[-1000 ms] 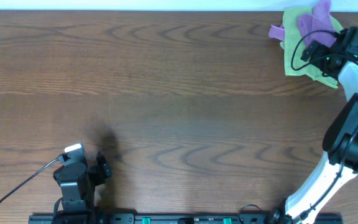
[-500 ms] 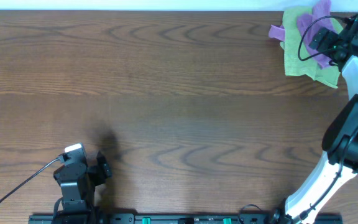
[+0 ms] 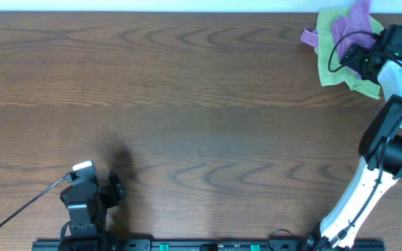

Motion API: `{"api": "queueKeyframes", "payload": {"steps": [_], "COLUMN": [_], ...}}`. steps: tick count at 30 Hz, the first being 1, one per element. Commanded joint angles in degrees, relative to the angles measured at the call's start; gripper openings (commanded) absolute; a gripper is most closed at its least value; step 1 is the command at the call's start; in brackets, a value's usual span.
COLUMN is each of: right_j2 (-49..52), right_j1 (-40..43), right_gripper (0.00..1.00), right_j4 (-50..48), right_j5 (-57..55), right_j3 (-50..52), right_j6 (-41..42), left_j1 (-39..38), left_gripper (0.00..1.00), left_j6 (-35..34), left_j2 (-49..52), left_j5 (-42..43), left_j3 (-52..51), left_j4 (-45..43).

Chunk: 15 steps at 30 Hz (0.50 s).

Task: Fold the cloth
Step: 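Grasp the purple cloth with the right gripper and lift it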

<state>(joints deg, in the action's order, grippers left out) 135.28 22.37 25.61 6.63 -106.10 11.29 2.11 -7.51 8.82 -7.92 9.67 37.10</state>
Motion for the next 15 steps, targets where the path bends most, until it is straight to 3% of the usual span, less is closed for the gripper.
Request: {"api": "queueKeyframes", "payload": {"steps": [1, 6, 15], "right_j2": [-0.3, -0.3, -0.3], "right_j1": [-0.3, -0.7, -0.8], "right_gripper": [0.84, 0.5, 0.11], "right_j4": [-0.1, -0.1, 2.4], "right_j5": [0.7, 1.4, 2.9], "right_j3": [-1.7, -3.0, -6.2], "right_j6": [-0.4, 0.1, 0.9], "left_j1": [0.2, 0.2, 0.2], "left_gripper": [0.95, 0.95, 0.95], "left_j6": [-0.4, -0.4, -0.4], "left_j2": [-0.3, -0.3, -0.3], "left_j5": [0.1, 0.1, 0.1], "left_j3": [-0.5, -0.5, -0.5], "left_j4": [0.1, 0.1, 0.1]}}
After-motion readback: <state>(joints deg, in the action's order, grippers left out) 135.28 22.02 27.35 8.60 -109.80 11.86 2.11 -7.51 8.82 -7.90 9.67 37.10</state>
